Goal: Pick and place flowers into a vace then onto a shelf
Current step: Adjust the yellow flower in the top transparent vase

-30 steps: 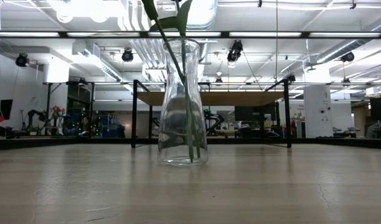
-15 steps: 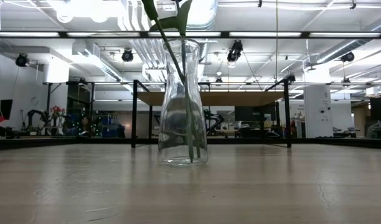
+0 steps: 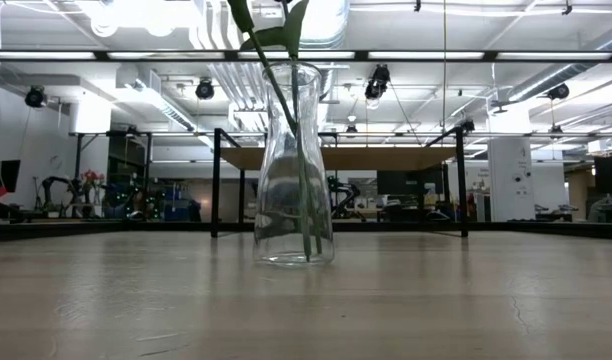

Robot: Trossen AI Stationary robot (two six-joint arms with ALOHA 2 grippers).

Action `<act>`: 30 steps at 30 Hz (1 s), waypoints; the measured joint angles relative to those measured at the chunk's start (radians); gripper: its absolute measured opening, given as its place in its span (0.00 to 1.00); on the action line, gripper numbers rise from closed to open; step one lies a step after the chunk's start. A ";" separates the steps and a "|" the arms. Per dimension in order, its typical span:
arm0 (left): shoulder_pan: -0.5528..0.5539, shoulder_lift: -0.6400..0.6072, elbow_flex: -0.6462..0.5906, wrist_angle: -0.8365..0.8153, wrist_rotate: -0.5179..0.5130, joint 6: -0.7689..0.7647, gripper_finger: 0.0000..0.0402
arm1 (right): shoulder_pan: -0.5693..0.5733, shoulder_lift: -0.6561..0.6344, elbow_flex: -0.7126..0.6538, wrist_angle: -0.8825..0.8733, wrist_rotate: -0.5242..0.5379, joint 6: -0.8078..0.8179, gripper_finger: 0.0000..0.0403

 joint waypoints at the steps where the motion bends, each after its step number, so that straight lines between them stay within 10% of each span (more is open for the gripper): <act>1: 0.000 -0.002 0.000 -0.013 0.000 0.000 0.58 | 0.002 0.015 -0.013 0.002 -0.001 0.022 0.03; 30: 0.000 -0.070 -0.006 -0.162 0.001 -0.003 0.58 | -0.008 0.065 -0.514 0.688 -0.120 0.190 0.03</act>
